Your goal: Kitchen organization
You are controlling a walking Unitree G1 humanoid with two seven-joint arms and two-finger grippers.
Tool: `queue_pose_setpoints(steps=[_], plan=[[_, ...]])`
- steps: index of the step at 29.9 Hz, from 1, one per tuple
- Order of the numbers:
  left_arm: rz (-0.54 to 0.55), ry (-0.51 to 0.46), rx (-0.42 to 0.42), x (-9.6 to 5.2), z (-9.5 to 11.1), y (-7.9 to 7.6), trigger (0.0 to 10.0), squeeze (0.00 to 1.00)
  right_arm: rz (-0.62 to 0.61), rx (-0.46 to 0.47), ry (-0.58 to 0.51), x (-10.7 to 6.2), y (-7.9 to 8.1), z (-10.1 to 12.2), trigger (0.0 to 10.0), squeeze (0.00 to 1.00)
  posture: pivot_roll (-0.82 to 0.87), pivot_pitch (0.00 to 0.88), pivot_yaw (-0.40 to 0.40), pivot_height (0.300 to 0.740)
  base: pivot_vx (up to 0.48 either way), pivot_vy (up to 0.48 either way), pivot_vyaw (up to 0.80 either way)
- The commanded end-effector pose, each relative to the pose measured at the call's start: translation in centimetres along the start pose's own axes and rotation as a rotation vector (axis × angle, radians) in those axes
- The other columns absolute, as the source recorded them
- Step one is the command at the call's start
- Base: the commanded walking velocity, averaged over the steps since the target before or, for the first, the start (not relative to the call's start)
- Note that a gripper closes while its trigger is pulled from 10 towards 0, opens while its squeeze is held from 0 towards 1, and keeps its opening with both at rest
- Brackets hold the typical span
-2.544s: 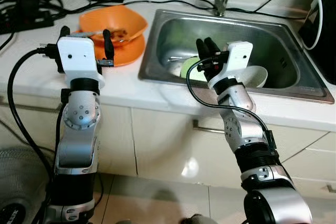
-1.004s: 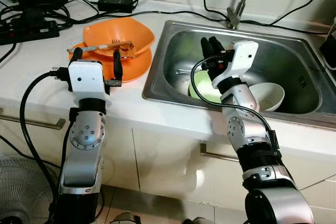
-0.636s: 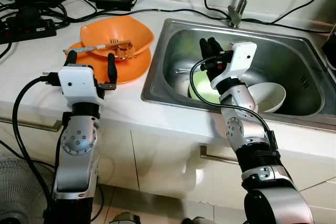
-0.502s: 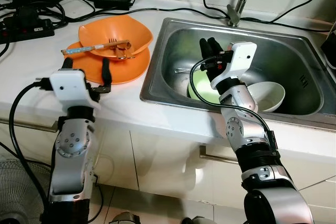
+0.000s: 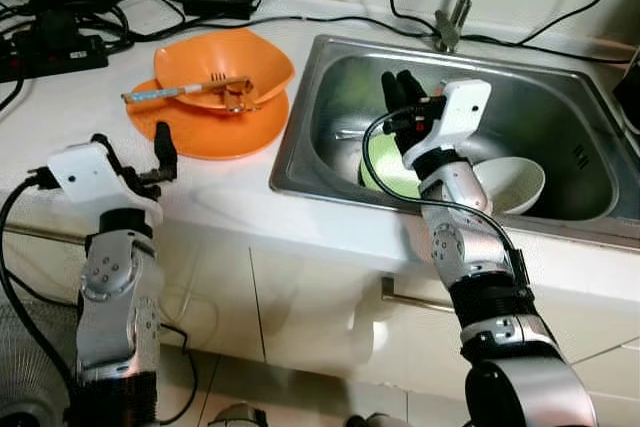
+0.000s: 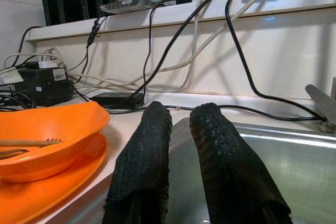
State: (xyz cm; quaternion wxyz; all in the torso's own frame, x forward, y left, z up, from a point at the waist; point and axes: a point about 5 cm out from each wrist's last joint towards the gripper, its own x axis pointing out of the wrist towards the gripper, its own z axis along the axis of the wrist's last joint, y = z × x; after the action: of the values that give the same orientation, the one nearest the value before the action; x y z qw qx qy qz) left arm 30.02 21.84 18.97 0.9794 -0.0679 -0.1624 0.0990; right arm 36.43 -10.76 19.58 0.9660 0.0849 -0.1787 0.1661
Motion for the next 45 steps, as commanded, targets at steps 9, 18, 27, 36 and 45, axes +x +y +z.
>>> queue_pose_setpoints(steps=[9, 18, 27, 36, 45], plan=[[-0.018, -0.012, -0.052, 1.4, 0.1, -0.3, 10.0, 0.0, -0.017, 0.007, -0.01, -0.1, -0.2, 0.1, 10.0, 0.0, 0.03, 0.078, -0.048, 0.74, 0.0, 0.0, 0.0], [-0.025, -0.022, -0.159, 2.8, 0.3, -0.9, 10.0, 0.0, -0.024, 0.006, -0.013, -0.2, -0.4, 0.1, 10.0, 0.0, 0.01, 0.066, -0.037, 0.74, 0.0, 0.0, 0.0], [-0.044, -0.035, -0.219, 3.5, 0.8, -1.8, 4.2, 0.0, -0.023, 0.003, -0.01, -0.3, -0.4, 0.0, 10.0, 0.0, 0.01, 0.048, -0.033, 0.74, 0.0, 0.0, 0.0], [-0.041, -0.021, -0.256, 3.6, 0.3, -1.8, 0.0, 0.0, -0.014, 0.007, -0.012, -0.2, 0.0, -0.1, 10.0, 0.0, 0.01, 0.024, -0.024, 0.74, 0.0, 0.0, 0.0], [-0.058, -0.025, -0.3, 3.5, 0.3, -2.5, 0.0, 0.0, -0.006, 0.01, -0.009, -0.2, 0.2, -0.3, 10.0, 0.0, 0.01, 0.001, -0.015, 0.74, 0.0, 0.0, 0.0]])
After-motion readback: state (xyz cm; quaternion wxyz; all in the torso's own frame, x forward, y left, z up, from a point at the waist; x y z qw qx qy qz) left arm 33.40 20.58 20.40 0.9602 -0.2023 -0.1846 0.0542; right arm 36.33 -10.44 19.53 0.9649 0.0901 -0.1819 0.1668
